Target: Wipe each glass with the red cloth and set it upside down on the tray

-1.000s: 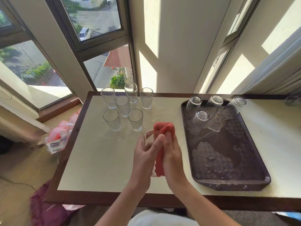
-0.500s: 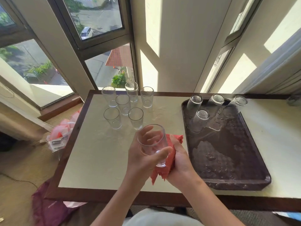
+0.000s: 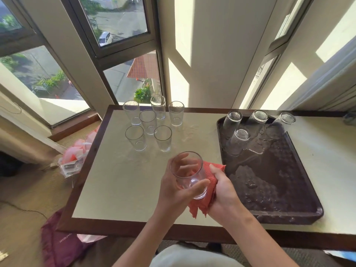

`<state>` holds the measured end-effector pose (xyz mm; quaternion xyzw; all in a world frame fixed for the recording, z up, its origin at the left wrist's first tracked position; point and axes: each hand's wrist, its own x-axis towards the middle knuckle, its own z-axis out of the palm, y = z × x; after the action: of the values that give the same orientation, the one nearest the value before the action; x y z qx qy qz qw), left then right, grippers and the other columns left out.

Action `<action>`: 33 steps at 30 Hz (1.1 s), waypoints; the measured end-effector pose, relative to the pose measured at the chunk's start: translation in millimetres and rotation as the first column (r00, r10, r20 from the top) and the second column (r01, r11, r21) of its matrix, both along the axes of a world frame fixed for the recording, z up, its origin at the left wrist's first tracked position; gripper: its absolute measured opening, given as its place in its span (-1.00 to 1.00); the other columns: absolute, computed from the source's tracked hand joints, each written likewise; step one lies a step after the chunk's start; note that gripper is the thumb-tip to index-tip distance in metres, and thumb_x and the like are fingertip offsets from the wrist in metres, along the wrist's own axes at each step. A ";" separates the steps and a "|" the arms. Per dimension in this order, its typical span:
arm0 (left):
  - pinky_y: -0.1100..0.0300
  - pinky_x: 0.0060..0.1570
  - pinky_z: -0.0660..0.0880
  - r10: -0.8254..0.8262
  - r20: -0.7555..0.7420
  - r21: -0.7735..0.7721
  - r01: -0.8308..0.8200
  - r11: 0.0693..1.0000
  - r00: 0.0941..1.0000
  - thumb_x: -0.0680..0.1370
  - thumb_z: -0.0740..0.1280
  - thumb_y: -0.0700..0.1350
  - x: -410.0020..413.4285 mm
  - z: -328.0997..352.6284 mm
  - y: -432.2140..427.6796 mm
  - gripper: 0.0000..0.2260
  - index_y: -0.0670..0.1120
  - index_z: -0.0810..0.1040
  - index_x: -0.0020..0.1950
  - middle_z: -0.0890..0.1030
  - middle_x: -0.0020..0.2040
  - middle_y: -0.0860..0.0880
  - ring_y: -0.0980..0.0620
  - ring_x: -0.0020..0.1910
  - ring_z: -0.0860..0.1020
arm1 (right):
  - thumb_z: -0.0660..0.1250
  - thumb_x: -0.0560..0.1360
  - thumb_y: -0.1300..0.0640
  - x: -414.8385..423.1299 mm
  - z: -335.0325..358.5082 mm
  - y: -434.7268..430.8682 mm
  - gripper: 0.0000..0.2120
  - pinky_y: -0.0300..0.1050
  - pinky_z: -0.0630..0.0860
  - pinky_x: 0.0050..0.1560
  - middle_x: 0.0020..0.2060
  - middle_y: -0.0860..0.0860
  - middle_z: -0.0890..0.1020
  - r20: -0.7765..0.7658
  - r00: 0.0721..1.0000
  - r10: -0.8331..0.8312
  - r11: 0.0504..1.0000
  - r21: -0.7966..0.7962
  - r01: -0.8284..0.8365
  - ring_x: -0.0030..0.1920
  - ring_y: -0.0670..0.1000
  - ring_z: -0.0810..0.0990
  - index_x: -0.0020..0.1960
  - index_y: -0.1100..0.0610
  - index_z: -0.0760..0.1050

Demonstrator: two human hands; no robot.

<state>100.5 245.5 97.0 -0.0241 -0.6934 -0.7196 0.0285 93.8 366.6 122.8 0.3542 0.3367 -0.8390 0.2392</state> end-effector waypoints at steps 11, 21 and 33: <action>0.04 -0.08 0.59 -0.187 0.042 -0.745 0.155 0.649 0.981 0.21 0.58 0.17 -8.4 0.1 -40.5 -0.23 0.06 0.48 0.39 0.56 -0.03 0.09 0.08 -0.12 0.57 | 0.22 0.46 -0.34 19.4 13.0 3.8 -0.48 -0.14 0.48 -0.10 -0.23 0.10 0.55 -0.366 0.814 0.452 0.819 0.531 -0.216 -0.24 -0.02 0.53 0.05 0.10 0.56; 0.11 -0.13 0.54 -0.270 0.036 -0.793 0.192 0.578 0.962 0.14 0.63 0.12 2.6 6.4 -29.2 -0.28 0.03 0.55 0.26 0.58 -0.07 0.05 0.04 -0.16 0.53 | 0.08 0.50 -0.34 10.6 -13.1 -12.9 -0.51 -0.15 0.46 -0.02 -0.19 -0.15 0.58 -0.307 0.759 0.574 0.664 0.717 -0.211 -0.17 -0.15 0.56 0.18 -0.03 0.51; 0.39 -0.17 0.48 -0.197 0.115 -0.597 0.227 0.770 0.974 0.19 0.55 0.12 16.3 -30.1 -38.5 -0.56 0.10 0.60 0.03 0.61 -0.21 0.12 0.18 -0.21 0.56 | 0.10 0.65 -0.06 -3.2 -68.0 -12.7 -0.58 0.13 0.57 -0.03 -0.22 0.16 0.65 -0.232 0.817 0.528 0.706 0.654 -0.271 -0.20 0.12 0.62 -0.04 0.20 0.61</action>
<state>116.8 207.0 66.9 -0.0934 -0.8802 -0.4587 -0.0779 90.6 353.9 54.8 0.1460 0.6932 -0.6701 0.2216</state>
